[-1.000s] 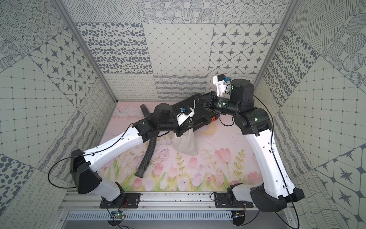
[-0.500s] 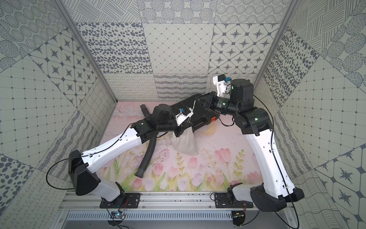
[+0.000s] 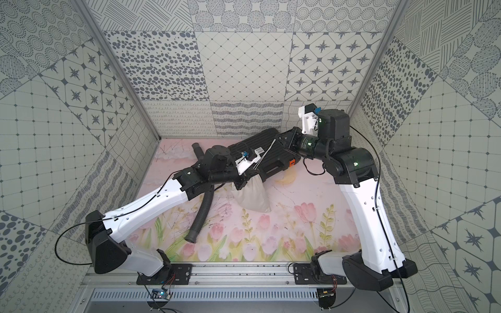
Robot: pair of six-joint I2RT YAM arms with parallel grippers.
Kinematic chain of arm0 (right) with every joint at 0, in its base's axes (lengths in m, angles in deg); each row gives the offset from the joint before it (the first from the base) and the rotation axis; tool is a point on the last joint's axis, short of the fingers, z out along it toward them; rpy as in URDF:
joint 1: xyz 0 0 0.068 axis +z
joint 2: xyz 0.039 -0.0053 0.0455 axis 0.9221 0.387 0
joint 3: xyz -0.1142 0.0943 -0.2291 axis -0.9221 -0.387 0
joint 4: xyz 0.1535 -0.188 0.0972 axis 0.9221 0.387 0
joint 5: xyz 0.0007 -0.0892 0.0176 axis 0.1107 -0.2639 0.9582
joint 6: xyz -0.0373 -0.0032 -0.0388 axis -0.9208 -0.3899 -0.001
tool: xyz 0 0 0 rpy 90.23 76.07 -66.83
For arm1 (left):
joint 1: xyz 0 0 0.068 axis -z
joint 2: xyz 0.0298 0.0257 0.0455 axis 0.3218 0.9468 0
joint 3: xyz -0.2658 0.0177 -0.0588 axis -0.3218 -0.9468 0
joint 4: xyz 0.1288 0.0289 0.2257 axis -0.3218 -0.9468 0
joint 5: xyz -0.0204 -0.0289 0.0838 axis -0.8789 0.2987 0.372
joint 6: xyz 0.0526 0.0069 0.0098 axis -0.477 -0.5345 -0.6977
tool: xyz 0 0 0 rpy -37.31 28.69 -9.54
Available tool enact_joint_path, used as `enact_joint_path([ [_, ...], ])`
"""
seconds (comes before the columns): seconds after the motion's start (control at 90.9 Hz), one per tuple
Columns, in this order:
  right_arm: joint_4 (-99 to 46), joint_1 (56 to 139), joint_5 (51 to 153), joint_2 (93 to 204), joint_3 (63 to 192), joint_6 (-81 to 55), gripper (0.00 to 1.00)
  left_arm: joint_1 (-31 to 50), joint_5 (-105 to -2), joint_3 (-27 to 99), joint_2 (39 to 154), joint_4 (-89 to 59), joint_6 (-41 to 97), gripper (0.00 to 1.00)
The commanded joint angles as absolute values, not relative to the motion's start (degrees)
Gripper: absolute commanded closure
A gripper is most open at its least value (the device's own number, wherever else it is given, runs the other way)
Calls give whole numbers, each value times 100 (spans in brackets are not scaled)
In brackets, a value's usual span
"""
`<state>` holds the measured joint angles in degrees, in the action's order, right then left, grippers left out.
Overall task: Close the soil bag
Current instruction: Frap the soil bag at the center of the board.
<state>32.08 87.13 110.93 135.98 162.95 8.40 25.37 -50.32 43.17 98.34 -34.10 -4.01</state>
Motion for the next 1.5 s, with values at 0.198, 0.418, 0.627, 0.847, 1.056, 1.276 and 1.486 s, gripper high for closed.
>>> enact_joint_path([
  [0.198, 1799, 8604, 11022, 13459, 16901, 843, 100, 2526, -4563, 4166, 9730, -5137, -535, 100],
  [0.418, 1317, 9426, 11469, 13652, 16443, 993, 100, 2526, -5336, 3872, 9470, -4038, -203, 84],
  [0.627, 1270, 9854, 11512, 13835, 16517, 937, 100, 2526, -5509, 4080, 9566, -3461, -108, 61],
  [0.847, 1262, 9869, 11543, 13850, 16565, 950, 100, 2526, -5120, 4316, 9638, -2953, 66, 41],
  [1.056, 1253, 9892, 11539, 13852, 16549, 955, 100, 2488, -4906, 4303, 9713, -2382, 406, 29],
  [1.276, 1253, 9936, 11575, 13852, 16530, 961, 100, 2417, -4414, 4284, 9691, -2099, 490, 23],
  [1.486, 1259, 9935, 11726, 13845, 16451, 988, 100, 2208, -4928, 4457, 9849, -1791, 861, 27],
])
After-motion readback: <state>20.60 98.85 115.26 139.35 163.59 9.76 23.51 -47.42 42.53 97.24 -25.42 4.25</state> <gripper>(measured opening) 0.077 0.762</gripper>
